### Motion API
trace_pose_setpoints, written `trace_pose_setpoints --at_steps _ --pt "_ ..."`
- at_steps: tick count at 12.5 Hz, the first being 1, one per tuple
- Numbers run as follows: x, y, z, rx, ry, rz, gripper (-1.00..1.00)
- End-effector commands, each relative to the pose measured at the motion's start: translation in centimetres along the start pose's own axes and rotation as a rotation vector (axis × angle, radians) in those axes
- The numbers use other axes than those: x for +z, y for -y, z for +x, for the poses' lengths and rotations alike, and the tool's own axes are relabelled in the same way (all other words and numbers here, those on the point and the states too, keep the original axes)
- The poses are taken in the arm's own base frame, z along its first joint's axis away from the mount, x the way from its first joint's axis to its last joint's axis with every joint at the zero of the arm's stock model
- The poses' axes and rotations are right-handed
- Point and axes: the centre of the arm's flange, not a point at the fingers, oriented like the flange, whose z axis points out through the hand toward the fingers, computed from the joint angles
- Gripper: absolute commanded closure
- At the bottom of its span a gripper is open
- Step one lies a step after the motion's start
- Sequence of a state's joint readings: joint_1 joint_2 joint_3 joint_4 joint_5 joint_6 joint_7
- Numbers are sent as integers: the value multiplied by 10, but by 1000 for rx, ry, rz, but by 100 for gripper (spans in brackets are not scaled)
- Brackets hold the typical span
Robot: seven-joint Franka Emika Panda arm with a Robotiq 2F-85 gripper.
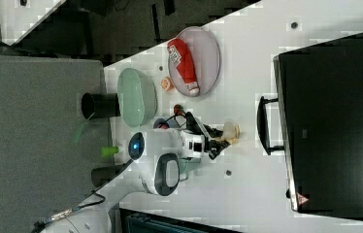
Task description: Pick banana from table and place on oven.
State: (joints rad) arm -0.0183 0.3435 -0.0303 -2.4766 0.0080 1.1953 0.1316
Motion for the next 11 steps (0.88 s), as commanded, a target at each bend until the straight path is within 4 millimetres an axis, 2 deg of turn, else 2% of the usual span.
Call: trace_pose_setpoints --at_steps 1,2,4,8,11 --pt "-11 9 -4 15 -5 13 57" --pt "-23 13 -2 13 -19 34 56" --pt "-67 21 3 12 -61 96 57" --pt "-193 29 5 4 -58 103 56" --pt "-292 25 9 10 -19 55 57"
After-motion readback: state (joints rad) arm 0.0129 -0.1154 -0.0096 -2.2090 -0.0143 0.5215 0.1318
